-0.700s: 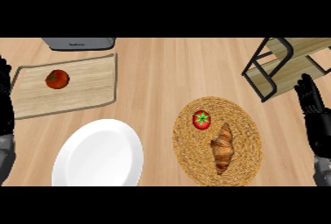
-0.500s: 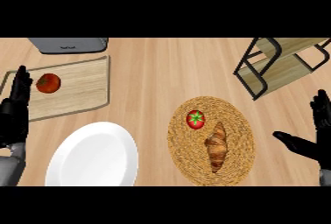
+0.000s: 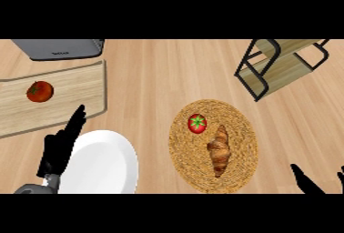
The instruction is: Pick the croissant from the placemat and place it in the tiered shelf
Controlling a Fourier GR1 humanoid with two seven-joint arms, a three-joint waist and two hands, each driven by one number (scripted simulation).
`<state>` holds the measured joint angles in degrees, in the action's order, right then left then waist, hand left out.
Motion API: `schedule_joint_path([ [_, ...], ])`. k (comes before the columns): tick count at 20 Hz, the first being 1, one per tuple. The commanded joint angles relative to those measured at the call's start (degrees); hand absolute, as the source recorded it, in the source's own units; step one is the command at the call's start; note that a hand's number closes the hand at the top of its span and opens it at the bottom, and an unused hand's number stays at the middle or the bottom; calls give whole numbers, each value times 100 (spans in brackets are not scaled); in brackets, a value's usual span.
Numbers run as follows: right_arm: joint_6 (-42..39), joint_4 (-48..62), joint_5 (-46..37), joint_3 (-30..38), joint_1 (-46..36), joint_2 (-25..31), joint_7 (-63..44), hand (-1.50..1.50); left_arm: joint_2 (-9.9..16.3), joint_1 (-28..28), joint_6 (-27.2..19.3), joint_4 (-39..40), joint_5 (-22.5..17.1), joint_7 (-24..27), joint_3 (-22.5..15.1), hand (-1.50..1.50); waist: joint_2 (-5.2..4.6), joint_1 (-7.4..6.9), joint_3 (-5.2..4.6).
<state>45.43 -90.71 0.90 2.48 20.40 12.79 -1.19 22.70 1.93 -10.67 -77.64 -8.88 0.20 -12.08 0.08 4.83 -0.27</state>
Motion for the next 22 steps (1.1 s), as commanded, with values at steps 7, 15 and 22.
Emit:
schedule_joint_path([
  [7, 574, -2235, -2121, -2116, 1048, -245, -1545, -150, -8, 62, 520, -157, 3, -272, -276, 0, -33, -533, -3],
  [15, -711, -1836, -3558, -2059, 1405, 699, -3864, -150, -155, 75, 548, -96, 117, -96, -433, 0, -193, -741, -70],
  [22, -2038, -1755, -4996, -1868, 691, 781, -6134, -150, -331, 263, 515, -30, 162, -151, -516, 0, -197, -918, -55],
])
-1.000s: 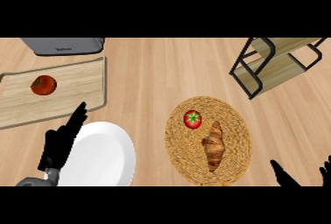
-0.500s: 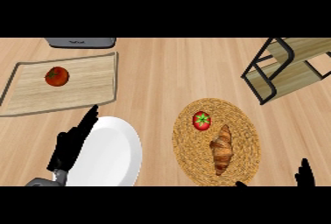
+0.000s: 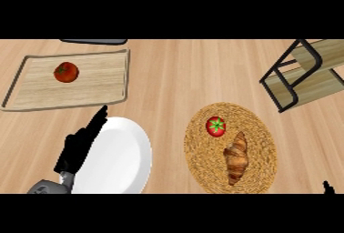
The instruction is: Pick the croissant from the placemat and place it in the tiered shelf
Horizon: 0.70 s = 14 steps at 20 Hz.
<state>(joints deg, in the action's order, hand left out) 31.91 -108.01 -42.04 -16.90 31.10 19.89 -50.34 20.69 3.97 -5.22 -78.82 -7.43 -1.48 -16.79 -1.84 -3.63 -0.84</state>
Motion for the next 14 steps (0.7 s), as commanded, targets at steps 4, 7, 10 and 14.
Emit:
schedule_joint_path([
  [4, -1764, -89, -1221, -279, -1455, -428, -2430, -150, -65, 35, 59, 202, 65, 100, -52, 0, 47, -126, 27],
  [7, -2476, 17, -1250, -313, -2290, -906, -3019, -150, -165, 120, -1, 168, 140, -60, -152, 0, 77, -93, 42],
  [10, -2833, 434, -1524, -437, -2763, -1473, -3471, -150, -172, 261, -4, 247, 55, -49, 15, 0, 102, 23, 46],
  [14, -2898, 1315, -1643, -172, -3167, -1957, -3485, -150, -105, 124, 22, 202, 0, -104, 88, 0, 118, 88, 62],
])
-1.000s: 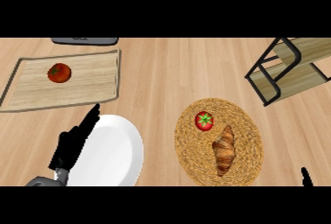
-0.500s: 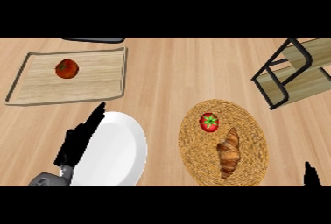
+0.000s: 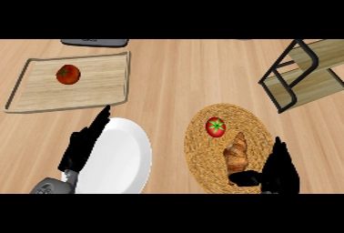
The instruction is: Pick the croissant from the placemat and place it in the tiered shelf
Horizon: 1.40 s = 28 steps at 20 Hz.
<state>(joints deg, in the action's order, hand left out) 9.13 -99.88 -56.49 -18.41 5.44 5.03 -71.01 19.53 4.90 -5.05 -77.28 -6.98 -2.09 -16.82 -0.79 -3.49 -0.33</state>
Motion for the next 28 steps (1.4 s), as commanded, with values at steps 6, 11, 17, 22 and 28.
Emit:
schedule_joint_path([
  [6, -947, 963, -329, 403, -1150, -494, -1421, -150, -33, 35, -29, 7, 11, -126, 76, 0, 49, 196, 16],
  [11, -1139, 1229, -551, 554, -1343, -500, -1421, -150, 9, -175, 66, 203, -88, 185, 247, 0, 63, 258, 12],
  [17, -1048, 1601, -464, 595, -1359, -501, -1421, -150, 2, -71, -18, 116, 39, 11, 229, 0, 73, 283, 25],
  [22, -1115, 2038, -443, 703, -1715, -502, -1421, -150, -119, -270, 9, 105, 83, 199, 137, 0, 63, 228, 25],
  [28, -1145, 2246, -367, 775, -1798, -502, -1421, -150, -15, -192, 71, -52, 46, -20, 249, 0, 74, 252, 30],
])
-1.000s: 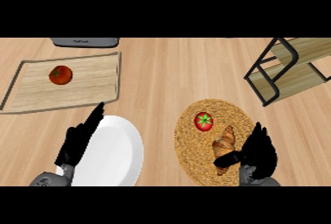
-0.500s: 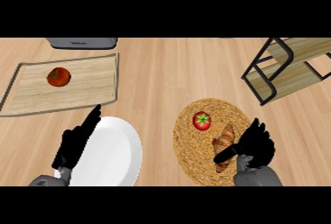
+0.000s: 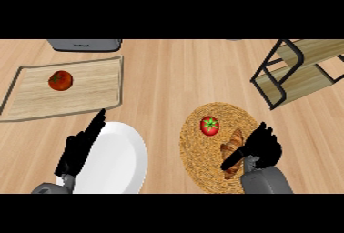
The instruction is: Pick the croissant from the placemat and place it in the tiered shelf
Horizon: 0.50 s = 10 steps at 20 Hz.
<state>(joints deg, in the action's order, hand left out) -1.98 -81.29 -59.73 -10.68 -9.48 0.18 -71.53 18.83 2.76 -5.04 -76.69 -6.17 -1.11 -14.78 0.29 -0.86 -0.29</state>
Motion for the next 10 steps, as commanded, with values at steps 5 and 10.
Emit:
schedule_joint_path([
  [5, 74, 378, 58, -196, -91, -17, -1369, -150, 118, -211, 174, -16, -55, 120, 137, 0, -24, 11, 24],
  [10, 505, 985, 288, -327, -529, -17, -1370, 150, -135, 41, -62, -276, 89, -236, 19, 0, -38, -41, 32],
])
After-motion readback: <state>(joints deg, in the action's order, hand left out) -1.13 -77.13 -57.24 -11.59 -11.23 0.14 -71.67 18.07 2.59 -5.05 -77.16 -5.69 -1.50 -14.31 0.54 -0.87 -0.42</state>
